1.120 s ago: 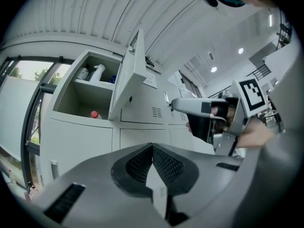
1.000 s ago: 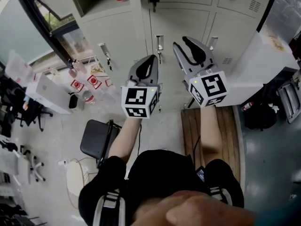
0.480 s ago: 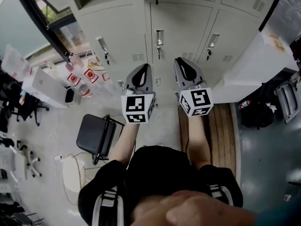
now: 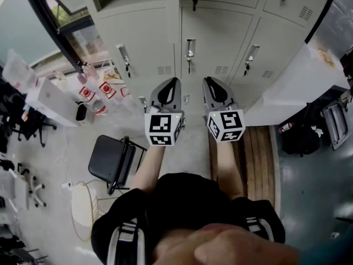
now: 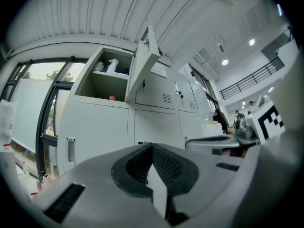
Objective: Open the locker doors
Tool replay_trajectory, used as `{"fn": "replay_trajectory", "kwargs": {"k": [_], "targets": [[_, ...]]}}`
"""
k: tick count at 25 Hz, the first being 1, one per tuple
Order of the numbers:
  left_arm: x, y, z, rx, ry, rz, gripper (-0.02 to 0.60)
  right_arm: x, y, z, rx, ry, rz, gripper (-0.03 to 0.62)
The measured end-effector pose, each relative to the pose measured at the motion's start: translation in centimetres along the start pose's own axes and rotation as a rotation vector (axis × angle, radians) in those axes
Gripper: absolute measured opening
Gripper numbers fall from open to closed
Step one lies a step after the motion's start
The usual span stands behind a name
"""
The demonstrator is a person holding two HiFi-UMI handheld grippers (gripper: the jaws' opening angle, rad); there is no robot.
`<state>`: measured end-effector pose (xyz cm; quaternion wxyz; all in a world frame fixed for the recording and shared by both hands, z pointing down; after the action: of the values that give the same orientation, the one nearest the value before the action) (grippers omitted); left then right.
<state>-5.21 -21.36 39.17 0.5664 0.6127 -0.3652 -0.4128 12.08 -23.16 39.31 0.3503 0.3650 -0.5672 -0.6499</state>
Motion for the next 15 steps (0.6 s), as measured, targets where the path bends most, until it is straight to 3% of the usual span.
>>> {"fn": "replay_trajectory", "kwargs": {"k": [2, 7, 15], "targets": [[0.1, 0.0, 0.0, 0.000, 0.028, 0.000, 0.009, 0.2, -0.1, 0.0, 0.002, -0.003, -0.003, 0.044], [0.3, 0.2, 0.3, -0.070, 0.011, -0.039, 0.009, 0.4, -0.1, 0.0, -0.004, -0.009, -0.006, 0.044], [0.8, 0.1, 0.5, -0.070, 0.006, -0.008, 0.009, 1.2, -1.1, -0.3, -0.027, -0.022, -0.030, 0.044]]}}
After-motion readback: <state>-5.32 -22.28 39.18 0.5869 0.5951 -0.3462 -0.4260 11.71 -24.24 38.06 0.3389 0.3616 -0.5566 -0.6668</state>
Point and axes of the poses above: the fingertips, and each gripper's own axes: x forward along the fingers, z to its left, y out of its underside, the point moved 9 cm from there along -x, backward along the fingers, and after that the axes turned 2 degrees about y, right-handed, at the moved point
